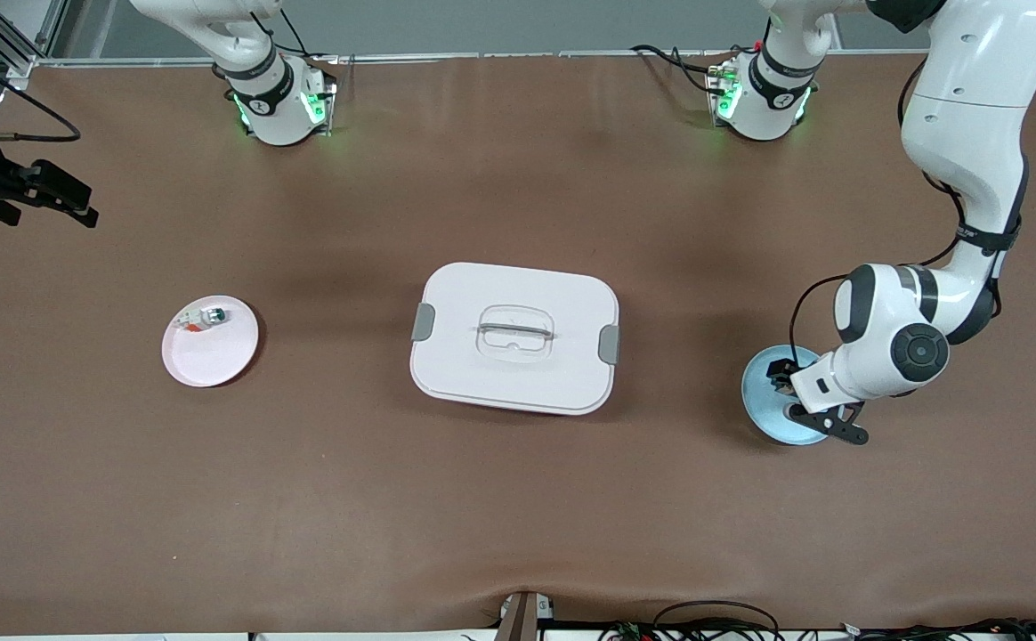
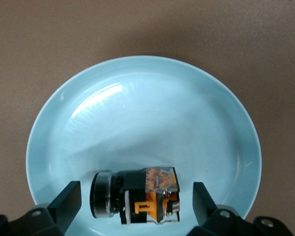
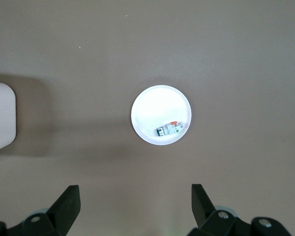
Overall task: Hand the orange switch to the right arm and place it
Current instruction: 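Close the left gripper on the orange switch and lift it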
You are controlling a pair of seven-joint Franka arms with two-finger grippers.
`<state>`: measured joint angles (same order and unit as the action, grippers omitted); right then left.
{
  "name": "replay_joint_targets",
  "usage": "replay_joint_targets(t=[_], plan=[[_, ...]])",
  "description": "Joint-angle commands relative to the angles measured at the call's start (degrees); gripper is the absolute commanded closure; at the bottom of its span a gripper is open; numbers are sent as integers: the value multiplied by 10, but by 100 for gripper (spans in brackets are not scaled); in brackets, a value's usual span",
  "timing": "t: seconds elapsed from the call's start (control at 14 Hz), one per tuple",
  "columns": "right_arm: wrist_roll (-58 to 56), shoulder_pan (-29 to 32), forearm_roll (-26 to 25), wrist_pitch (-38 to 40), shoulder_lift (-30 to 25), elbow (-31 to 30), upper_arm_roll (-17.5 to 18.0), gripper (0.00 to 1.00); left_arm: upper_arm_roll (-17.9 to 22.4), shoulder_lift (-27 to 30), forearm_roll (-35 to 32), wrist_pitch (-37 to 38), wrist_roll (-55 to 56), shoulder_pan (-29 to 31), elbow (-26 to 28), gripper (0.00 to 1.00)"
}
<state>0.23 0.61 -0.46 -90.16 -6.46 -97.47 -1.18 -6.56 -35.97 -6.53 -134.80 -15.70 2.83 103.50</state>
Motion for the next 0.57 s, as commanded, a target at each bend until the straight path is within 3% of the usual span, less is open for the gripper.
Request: replay_joint_targets(t=[0.0, 0.5], plan=[[12, 0, -10, -5, -8, -6, 4, 0, 1, -2, -11, -27, 1, 1, 14, 0], [12, -1, -5, -4, -11, -6, 3, 0, 1, -6, -11, -32, 1, 3, 14, 0]])
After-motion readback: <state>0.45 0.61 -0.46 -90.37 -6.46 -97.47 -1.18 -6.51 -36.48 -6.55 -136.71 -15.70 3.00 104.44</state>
